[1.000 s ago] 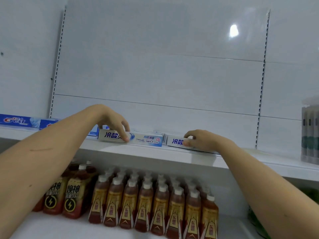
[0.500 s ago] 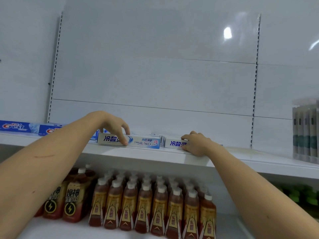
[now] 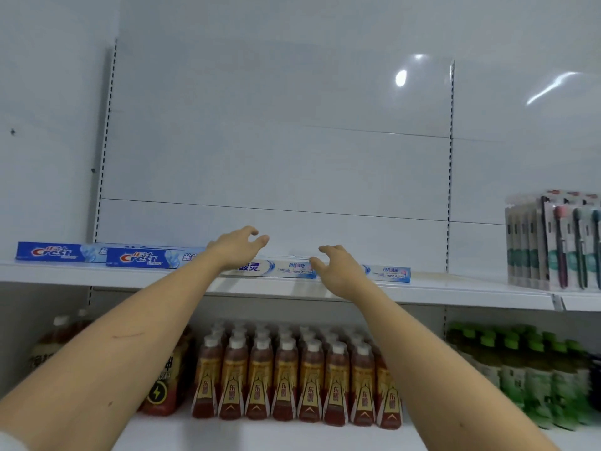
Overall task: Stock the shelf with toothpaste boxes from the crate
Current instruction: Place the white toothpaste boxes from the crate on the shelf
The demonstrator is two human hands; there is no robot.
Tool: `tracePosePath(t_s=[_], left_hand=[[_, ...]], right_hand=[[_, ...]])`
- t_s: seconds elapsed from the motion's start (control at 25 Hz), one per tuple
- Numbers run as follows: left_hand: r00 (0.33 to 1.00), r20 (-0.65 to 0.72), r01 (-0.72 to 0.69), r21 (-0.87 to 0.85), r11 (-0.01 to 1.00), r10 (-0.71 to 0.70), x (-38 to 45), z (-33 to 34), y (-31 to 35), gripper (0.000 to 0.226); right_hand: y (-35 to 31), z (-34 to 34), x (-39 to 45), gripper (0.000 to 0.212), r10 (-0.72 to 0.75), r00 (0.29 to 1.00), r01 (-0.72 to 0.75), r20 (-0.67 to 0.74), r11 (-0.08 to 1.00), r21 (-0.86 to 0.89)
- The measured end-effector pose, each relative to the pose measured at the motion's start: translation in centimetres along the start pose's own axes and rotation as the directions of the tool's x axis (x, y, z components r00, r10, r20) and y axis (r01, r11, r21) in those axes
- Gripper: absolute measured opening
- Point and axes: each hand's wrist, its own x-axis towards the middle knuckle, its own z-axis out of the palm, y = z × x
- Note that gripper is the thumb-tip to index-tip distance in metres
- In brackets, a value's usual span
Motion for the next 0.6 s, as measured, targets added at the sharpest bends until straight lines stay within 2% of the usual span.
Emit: tracePosePath(t_s=[0.2,0.36,0.6], left_hand=[[0.993,-0.102,0.068,0.021,0.997,-0.066,-2.4,-0.6,-1.9,0.061],[0.979,-0.168,0.12,0.038,0.992,-0.112,-5.2,-2.5,-4.5,0.061],[0.94,-0.235,0.267,0.06,0.962,-0.246,-9.9,-6.9,-11.1,0.061]], right_hand=[[-5.9,2.6,-1.0,0.057,0.007,0.998,-0.024,0.064,0.964,0.266],[-10.5,5.0,-0.8,0.055,-0.077,0.988,0.013,0.132,0.902,0.432],[-17.5,9.6,-1.7,0.056,-0.14,0.961,-0.001,0.24,0.862,0.507]])
